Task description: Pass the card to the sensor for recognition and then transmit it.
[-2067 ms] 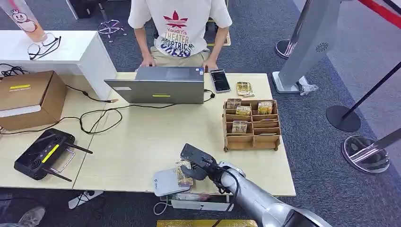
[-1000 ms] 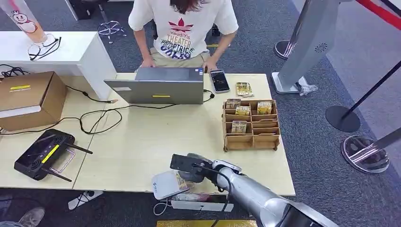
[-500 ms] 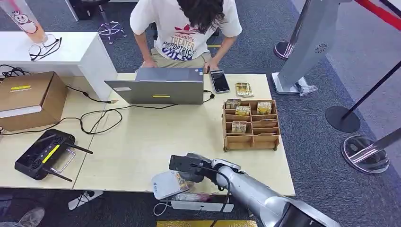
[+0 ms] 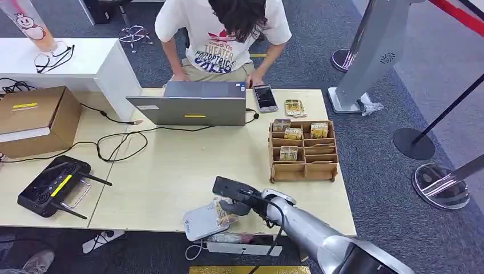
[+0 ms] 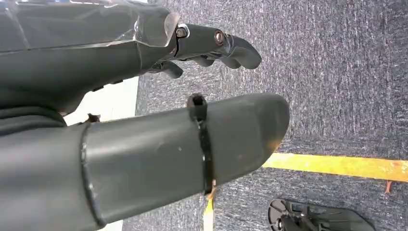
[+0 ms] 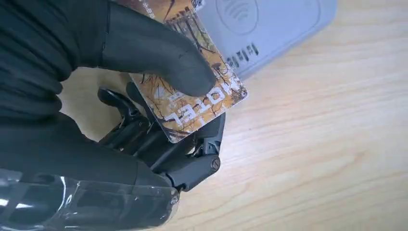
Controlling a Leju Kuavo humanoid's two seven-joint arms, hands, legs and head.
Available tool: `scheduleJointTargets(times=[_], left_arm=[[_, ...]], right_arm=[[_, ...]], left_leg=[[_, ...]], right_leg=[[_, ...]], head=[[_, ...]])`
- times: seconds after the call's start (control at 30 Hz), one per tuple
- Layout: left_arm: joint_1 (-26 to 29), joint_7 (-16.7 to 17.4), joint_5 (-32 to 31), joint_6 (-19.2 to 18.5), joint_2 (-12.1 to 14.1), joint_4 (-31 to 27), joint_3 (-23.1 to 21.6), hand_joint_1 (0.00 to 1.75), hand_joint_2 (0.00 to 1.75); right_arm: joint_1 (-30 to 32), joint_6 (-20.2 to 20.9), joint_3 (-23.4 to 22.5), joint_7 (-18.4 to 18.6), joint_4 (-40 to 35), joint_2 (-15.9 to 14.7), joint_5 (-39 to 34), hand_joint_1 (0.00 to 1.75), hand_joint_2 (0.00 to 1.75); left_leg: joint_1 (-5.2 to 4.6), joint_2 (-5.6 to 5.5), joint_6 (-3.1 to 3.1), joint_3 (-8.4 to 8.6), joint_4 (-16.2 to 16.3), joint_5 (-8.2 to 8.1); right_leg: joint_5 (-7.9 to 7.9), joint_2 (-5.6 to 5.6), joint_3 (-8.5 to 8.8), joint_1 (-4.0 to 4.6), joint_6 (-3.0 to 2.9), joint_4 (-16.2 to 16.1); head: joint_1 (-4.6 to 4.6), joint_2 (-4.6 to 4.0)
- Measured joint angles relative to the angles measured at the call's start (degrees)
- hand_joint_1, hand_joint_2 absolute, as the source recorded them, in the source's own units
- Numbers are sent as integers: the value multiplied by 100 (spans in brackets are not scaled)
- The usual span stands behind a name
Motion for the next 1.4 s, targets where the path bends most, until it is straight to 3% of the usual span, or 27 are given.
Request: scheduleJointTargets(times=[0.6,0.93,1.4], left_arm=[[27,-55,46,15,2,0,0,0,0],[32,-87,48,15,4,0,0,0,0],[53,-105,142,53,-4,0,4,0,0]], right_arm=[[-49,4,-957,-315,-337,-153,-1018,175,175],[-24,-20,-1222,-472,-549,-219,-1222,175,175],[700,-96,-1866,-660,-2305,-284,-1464,175,175]], left_leg=[[0,0,0,-3,0,0],[0,0,0,-4,0,0],[0,0,0,-8,0,-1]], right_leg=[[0,-1,-2,0,0,0],[0,-1,-3,0,0,0],[-1,-1,-8,0,0,0]], head=[[0,0],[0,0],[0,0]])
